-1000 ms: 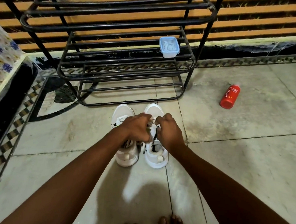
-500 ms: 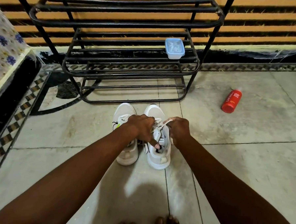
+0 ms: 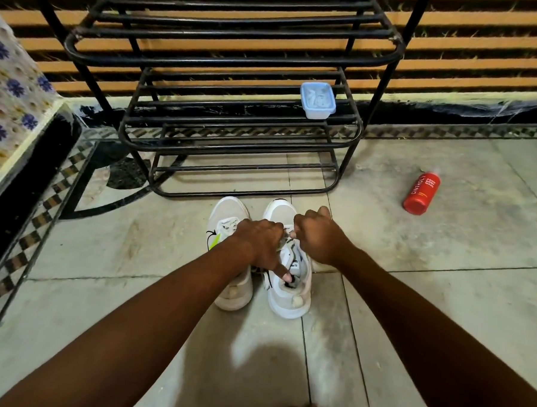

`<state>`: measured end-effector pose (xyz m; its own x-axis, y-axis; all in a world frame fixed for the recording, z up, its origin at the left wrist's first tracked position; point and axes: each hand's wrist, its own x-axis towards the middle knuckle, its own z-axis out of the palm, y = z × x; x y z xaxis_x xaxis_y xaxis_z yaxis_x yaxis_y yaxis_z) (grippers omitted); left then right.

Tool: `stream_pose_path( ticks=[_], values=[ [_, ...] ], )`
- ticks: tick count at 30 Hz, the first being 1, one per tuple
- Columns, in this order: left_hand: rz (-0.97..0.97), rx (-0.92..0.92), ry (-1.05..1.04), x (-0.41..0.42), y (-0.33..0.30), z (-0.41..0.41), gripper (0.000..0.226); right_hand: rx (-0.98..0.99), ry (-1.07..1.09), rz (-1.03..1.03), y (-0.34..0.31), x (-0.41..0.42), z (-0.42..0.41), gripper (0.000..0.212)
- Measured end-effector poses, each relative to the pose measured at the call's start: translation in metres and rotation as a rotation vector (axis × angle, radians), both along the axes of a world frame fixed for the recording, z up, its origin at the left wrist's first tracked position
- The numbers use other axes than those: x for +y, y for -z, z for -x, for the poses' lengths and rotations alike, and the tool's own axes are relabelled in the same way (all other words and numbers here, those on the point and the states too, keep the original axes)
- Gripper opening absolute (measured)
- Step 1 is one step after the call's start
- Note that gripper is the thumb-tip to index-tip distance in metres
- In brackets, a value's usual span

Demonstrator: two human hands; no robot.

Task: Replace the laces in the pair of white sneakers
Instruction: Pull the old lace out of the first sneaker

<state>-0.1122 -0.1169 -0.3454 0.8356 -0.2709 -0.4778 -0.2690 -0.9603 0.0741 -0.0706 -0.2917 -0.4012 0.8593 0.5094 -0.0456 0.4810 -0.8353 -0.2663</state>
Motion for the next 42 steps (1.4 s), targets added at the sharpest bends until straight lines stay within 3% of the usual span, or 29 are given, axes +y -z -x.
stream_pose_path(
  ticks=[1,4,5,6,7,10,12,14,16,17,18,19,21,22,23,26,29,31,34,38,42],
  values=[
    [0.0,0.001,-0.001,0.001,0.001,0.001,0.094,0.062,0.105,-0.15,-0.002,0.002,0.005,0.018],
    [0.002,-0.007,-0.006,0.001,0.004,0.001,0.096,0.654,0.707,-1.059,-0.014,0.003,0.019,0.017],
    [-0.003,-0.009,0.001,0.001,0.004,0.002,0.096,0.846,0.841,-1.262,-0.013,-0.001,0.02,0.019],
    [-0.007,-0.012,0.008,0.001,0.004,0.001,0.095,0.891,0.855,-1.271,-0.012,-0.004,0.021,0.023],
    [-0.01,-0.012,0.012,0.001,0.005,0.002,0.094,0.817,0.769,-1.154,-0.011,-0.008,0.024,0.028],
    [-0.018,-0.012,0.018,-0.001,0.007,0.002,0.093,0.318,0.252,-0.552,-0.004,-0.019,0.023,0.039],
    [-0.018,-0.013,0.021,-0.001,0.009,0.001,0.092,0.227,0.149,-0.503,-0.008,-0.024,0.019,0.033],
    [-0.01,-0.02,0.019,-0.001,0.01,0.001,0.093,0.362,0.299,-0.801,-0.012,-0.025,0.015,0.017],
    [0.0,-0.021,0.013,0.0,0.01,0.0,0.096,0.766,0.686,-1.354,-0.021,-0.026,0.015,0.015],
    [0.0,-0.019,0.008,0.0,0.011,0.001,0.097,0.976,0.846,-1.525,-0.02,-0.027,0.019,0.014],
    [-0.005,-0.017,0.007,0.0,0.012,0.001,0.097,1.064,0.922,-1.52,-0.016,-0.029,0.022,0.012],
    [-0.014,-0.014,0.01,0.0,0.012,0.002,0.096,1.065,0.918,-1.38,-0.015,-0.03,0.029,0.01],
    [-0.018,-0.013,0.009,-0.001,0.013,0.002,0.094,0.889,0.748,-0.931,-0.018,-0.032,0.043,0.02],
    [-0.017,-0.012,0.009,-0.001,0.013,0.002,0.093,0.794,0.686,-0.832,-0.019,-0.033,0.049,0.023],
    [-0.016,-0.016,0.01,-0.001,0.014,0.002,0.093,0.738,0.652,-0.861,-0.019,-0.034,0.05,0.023],
    [-0.004,-0.02,0.009,-0.001,0.013,0.001,0.093,0.72,0.795,-1.287,-0.024,-0.041,0.039,0.012],
    [0.018,-0.024,-0.013,0.0,0.016,0.004,0.092,0.845,0.96,-1.695,-0.024,-0.036,0.029,0.033],
    [0.029,-0.019,-0.034,0.001,0.016,0.007,0.09,0.874,0.909,-1.764,-0.021,-0.032,0.029,0.031],
    [0.041,-0.015,-0.05,0.001,0.015,0.008,0.091,0.785,0.734,-1.494,-0.019,-0.032,0.032,0.026],
    [0.022,-0.005,-0.056,-0.002,0.01,0.01,0.095,0.297,0.316,-0.643,-0.013,-0.033,0.034,0.026],
    [0.024,-0.001,-0.062,-0.004,0.008,0.012,0.098,0.211,0.029,-0.377,-0.014,-0.034,0.034,0.012]
  ],
)
